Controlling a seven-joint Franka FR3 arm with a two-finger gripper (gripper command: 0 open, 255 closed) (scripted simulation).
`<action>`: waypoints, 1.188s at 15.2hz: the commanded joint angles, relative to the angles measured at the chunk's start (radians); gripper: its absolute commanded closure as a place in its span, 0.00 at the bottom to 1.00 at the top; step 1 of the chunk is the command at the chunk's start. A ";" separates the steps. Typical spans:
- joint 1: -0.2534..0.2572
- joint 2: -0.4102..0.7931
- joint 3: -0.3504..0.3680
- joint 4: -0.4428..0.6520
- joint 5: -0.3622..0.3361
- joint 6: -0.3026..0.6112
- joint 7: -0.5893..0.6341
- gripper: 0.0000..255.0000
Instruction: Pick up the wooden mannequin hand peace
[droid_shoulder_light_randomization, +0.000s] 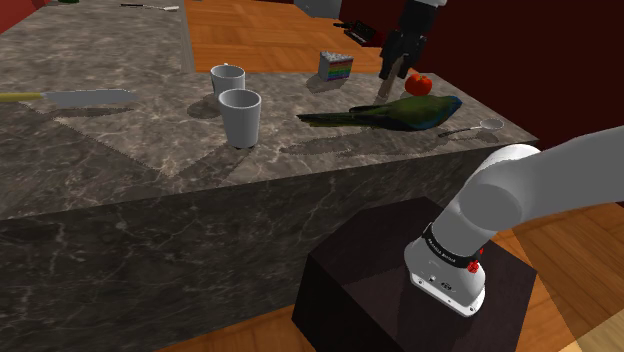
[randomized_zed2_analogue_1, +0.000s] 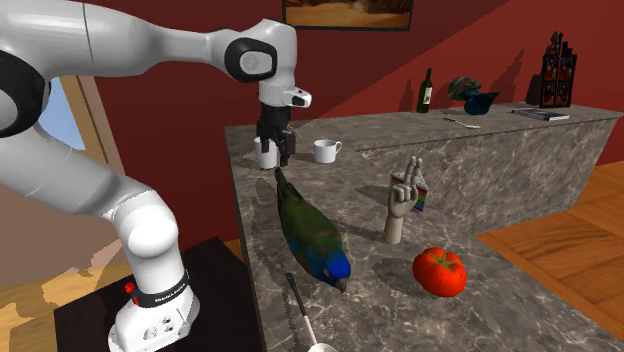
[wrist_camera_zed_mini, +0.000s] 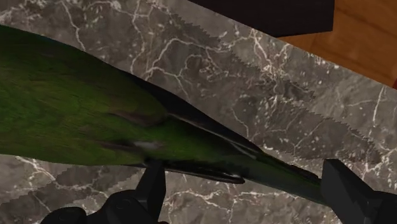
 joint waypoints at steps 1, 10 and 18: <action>-0.012 0.032 -0.046 0.021 -0.022 0.023 -0.059 0.00; -0.029 0.230 -0.236 0.188 -0.039 0.104 -0.305 0.00; -0.030 0.480 -0.408 0.420 0.069 0.131 -0.553 0.00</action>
